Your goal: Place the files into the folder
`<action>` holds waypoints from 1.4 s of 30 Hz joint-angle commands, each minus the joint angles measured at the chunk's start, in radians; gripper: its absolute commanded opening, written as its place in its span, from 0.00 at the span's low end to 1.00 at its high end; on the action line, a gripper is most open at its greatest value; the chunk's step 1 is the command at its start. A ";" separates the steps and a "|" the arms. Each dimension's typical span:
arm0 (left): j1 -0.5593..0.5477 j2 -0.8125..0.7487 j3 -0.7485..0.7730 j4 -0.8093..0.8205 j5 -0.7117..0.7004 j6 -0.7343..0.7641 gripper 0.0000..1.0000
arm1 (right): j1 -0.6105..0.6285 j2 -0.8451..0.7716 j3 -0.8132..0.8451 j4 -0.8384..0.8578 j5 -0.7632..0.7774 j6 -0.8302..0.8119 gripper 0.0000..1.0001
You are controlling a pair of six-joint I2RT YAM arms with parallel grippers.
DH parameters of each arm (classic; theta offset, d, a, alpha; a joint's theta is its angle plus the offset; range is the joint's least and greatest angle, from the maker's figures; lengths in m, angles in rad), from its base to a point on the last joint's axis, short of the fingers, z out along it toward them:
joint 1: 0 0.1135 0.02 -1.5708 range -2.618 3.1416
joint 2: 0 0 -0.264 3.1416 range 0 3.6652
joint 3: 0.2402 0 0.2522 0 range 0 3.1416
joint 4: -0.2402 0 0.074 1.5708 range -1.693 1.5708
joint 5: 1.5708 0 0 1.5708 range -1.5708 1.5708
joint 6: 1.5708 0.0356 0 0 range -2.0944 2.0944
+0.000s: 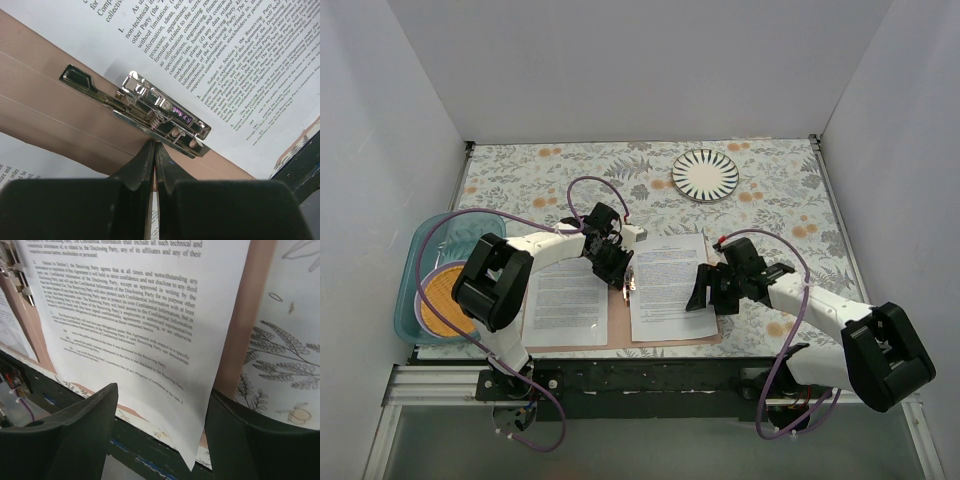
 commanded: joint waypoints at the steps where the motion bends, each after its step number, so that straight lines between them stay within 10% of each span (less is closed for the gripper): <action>1: 0.001 -0.030 0.002 -0.019 -0.070 0.031 0.00 | 0.003 -0.045 0.046 -0.161 0.110 -0.049 0.77; 9: 0.001 -0.037 0.008 -0.024 -0.074 0.034 0.00 | 0.003 -0.080 0.218 -0.390 0.315 -0.077 0.70; 21: 0.003 -0.049 0.036 -0.048 -0.075 0.030 0.00 | 0.064 0.078 0.267 0.086 0.158 -0.054 0.01; 39: 0.003 -0.070 0.190 -0.142 -0.078 -0.036 0.01 | 0.247 0.343 0.242 0.423 0.275 -0.021 0.01; 42: 0.006 -0.055 0.242 -0.167 -0.095 -0.068 0.40 | 0.254 0.366 0.224 0.440 0.278 -0.014 0.01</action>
